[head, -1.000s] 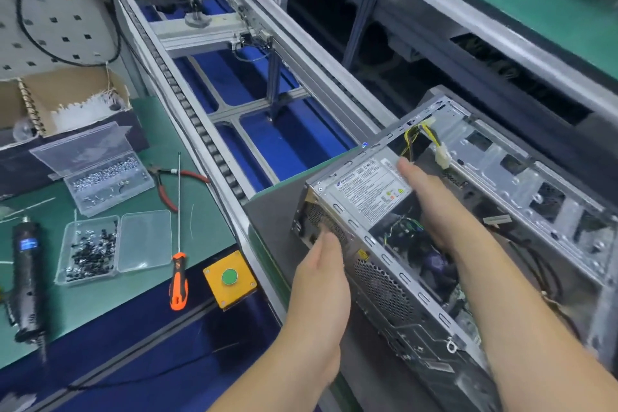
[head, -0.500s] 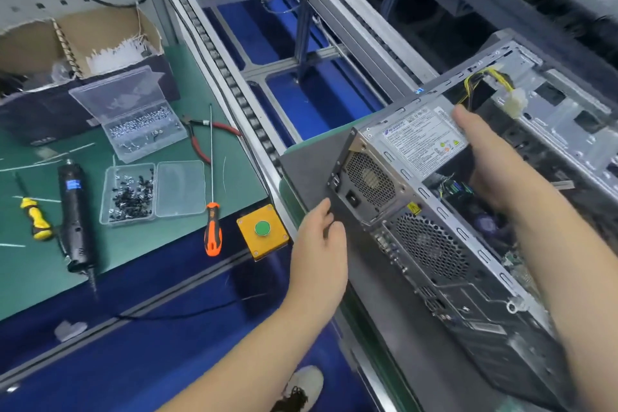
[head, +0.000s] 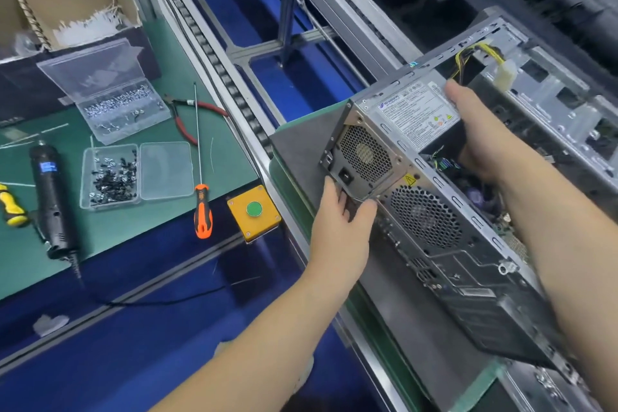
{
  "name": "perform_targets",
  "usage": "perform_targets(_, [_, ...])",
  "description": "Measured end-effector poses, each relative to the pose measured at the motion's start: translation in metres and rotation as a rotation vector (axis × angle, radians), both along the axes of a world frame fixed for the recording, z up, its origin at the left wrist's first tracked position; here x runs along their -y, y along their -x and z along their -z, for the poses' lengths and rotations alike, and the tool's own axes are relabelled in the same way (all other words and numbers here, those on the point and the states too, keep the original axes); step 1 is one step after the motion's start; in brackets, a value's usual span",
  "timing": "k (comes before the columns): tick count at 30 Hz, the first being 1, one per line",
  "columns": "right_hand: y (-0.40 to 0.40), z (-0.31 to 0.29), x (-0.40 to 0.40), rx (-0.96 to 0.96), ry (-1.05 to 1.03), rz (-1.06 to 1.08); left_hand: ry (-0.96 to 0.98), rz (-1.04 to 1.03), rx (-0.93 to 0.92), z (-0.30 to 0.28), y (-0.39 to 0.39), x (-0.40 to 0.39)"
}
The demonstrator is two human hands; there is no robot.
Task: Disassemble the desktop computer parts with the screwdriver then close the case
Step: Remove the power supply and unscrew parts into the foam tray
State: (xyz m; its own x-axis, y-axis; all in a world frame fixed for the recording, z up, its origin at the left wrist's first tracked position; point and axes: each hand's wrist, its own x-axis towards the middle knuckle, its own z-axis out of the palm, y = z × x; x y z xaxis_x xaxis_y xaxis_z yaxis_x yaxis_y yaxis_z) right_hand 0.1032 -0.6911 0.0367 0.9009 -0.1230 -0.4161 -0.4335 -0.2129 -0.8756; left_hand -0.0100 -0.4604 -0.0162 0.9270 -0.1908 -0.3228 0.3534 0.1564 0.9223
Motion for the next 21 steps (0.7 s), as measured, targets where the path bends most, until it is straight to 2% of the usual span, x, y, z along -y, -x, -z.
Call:
perform_targets(3, [0.001, 0.000, -0.002, 0.003, 0.007, 0.008, -0.321, 0.050, 0.059, 0.010, -0.015, -0.012])
perform_targets(6, [0.002, -0.001, -0.001, 0.025, -0.009, 0.014, -0.919, 0.154, 0.312, 0.023, -0.033, -0.028])
perform_targets(8, [0.003, -0.002, -0.004, 0.038, -0.014, 0.011, -1.130, 0.169, 0.460, 0.032, -0.039, -0.034])
perform_targets(11, [0.004, -0.004, -0.007, 0.053, -0.008, 0.039, -1.150, 0.202, 0.542, 0.047, -0.046, -0.036])
perform_targets(21, [0.007, -0.010, -0.022, 0.055, 0.018, 0.027, -0.943, 0.119, 0.536, 0.064, -0.049, -0.037])
